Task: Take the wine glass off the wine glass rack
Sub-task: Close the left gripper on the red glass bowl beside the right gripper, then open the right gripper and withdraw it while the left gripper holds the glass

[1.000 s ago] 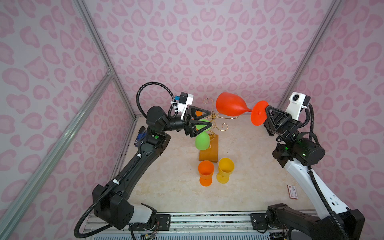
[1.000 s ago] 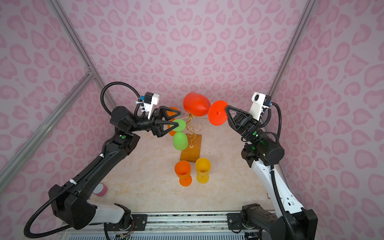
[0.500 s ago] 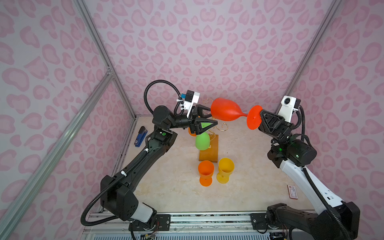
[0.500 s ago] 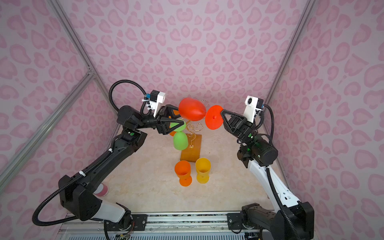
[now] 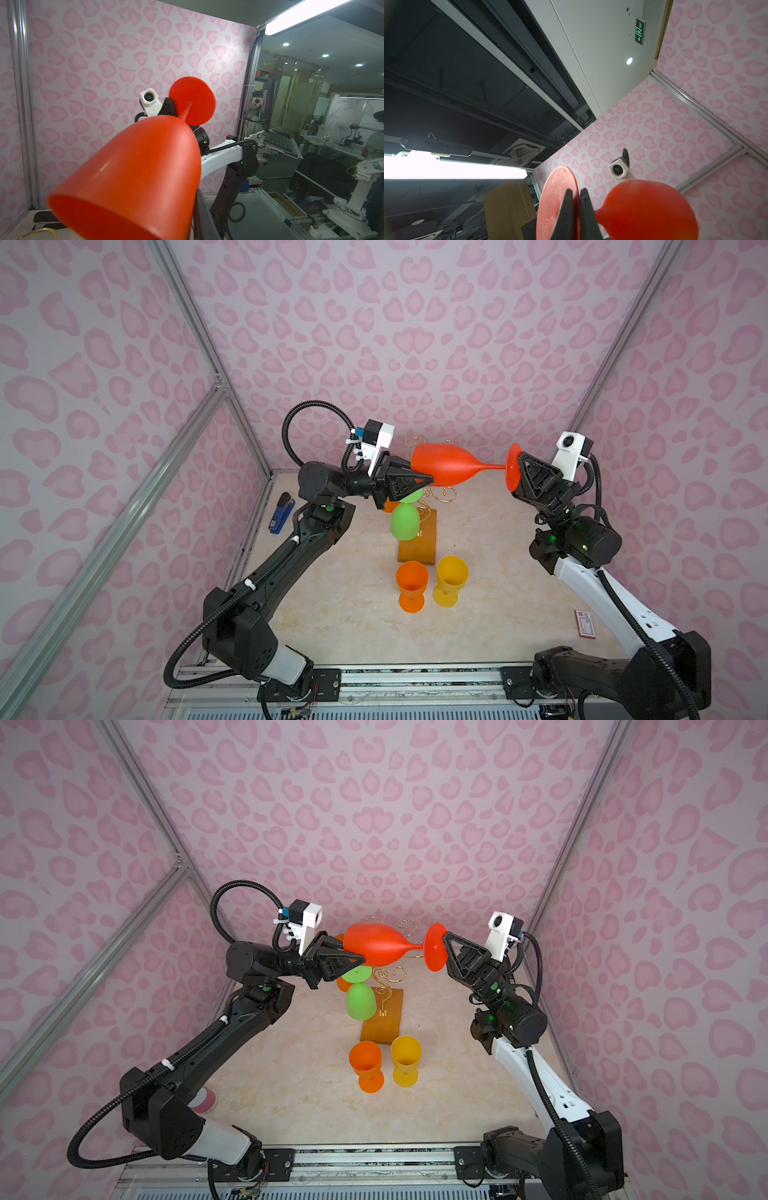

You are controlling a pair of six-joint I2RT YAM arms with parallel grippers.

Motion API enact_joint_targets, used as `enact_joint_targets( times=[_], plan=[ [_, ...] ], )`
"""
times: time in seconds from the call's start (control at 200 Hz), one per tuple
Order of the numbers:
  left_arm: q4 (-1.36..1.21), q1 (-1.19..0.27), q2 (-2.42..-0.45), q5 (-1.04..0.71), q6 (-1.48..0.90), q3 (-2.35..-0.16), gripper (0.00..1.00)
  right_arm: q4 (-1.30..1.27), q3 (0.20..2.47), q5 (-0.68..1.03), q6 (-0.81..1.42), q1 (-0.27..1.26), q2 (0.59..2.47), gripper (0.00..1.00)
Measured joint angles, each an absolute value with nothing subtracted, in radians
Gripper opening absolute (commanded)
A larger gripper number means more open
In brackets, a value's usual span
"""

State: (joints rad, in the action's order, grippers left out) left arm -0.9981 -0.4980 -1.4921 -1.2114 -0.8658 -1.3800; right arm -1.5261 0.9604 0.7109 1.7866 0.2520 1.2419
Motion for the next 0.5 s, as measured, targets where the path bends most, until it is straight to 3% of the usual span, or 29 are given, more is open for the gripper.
enact_joint_targets(
  times=[0.035, 0.165, 0.31, 0.5],
  plan=[
    [-1.017, -0.5, -1.486, -1.22, -0.87, -1.378, 0.02, -1.522, 0.96, 0.707, 1.79, 0.25, 1.248, 0.0],
    [-1.018, -0.498, -1.479, -1.223, -0.899, -1.37, 0.02, -1.526, 0.952, 0.733, 1.794, 0.23, 1.27, 0.25],
    [-0.978, -0.495, -1.46, -1.181, -0.91, -1.366, 0.02, -1.52, 0.908, 0.824, 1.787, 0.157, 1.272, 0.43],
    [-0.772, -0.499, -1.377, -1.179, -0.751, -1.358, 0.02, -1.353, 0.839, 0.87, 1.692, -0.007, 1.18, 0.48]
  ],
)
